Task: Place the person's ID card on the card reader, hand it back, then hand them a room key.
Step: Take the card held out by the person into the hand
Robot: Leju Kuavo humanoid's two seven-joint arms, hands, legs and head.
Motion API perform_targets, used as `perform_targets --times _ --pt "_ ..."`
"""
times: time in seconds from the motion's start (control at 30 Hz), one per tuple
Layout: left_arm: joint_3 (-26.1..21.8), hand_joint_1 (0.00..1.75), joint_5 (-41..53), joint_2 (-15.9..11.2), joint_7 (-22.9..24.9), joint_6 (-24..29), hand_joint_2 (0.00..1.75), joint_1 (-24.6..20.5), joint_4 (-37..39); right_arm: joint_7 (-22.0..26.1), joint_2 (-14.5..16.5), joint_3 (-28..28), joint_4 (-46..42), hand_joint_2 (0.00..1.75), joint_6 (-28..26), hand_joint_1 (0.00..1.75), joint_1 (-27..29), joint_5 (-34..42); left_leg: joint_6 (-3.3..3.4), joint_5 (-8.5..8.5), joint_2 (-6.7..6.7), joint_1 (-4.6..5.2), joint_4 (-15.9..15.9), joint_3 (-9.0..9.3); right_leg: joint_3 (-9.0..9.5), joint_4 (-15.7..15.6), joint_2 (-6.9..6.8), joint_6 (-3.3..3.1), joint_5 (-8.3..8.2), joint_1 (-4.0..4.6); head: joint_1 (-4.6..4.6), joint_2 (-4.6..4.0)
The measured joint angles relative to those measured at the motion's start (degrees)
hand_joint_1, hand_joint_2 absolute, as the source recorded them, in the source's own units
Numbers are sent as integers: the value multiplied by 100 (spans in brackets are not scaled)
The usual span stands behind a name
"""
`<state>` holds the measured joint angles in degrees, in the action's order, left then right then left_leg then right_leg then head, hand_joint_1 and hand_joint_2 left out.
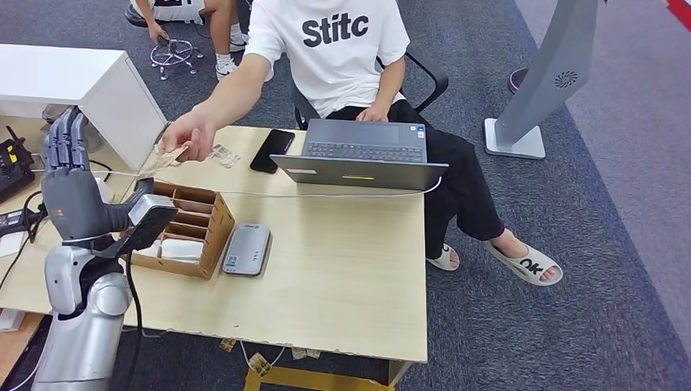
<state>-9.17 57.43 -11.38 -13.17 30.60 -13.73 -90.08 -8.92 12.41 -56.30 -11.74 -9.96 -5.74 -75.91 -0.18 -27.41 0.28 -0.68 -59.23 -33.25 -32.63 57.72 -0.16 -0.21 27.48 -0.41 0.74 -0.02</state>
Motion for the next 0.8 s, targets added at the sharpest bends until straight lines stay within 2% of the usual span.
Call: perform_targets --times 0.17,0.2,0.3,0.33,0.8 --pt "134 0 211 -43 66 151 175 -91 229 -2 0 0 0 175 2 0 -14 0 0 -1 1 0 0 -1 -2 0 2 0 0 -1 -1 0" --pt "149 12 216 -50 79 158 175 -93 258 -2 0 0 0 175 7 0 -15 0 0 -1 1 0 0 -1 -3 0 2 0 0 -1 -1 0" --pt "179 139 177 -74 135 159 175 -95 333 -2 0 0 0 175 39 0 -16 -3 0 0 2 -1 0 -2 -3 0 4 0 0 -1 -1 0" --pt "186 171 150 -79 149 156 175 -95 356 -2 0 0 -1 175 51 0 -17 -5 0 0 2 -1 0 -2 -3 0 5 0 0 -1 -1 0" --pt "194 175 -135 -125 157 51 175 -37 505 -10 0 0 -2 175 87 0 -17 -19 0 -1 3 -1 0 -7 -6 0 6 0 1 0 -1 0"
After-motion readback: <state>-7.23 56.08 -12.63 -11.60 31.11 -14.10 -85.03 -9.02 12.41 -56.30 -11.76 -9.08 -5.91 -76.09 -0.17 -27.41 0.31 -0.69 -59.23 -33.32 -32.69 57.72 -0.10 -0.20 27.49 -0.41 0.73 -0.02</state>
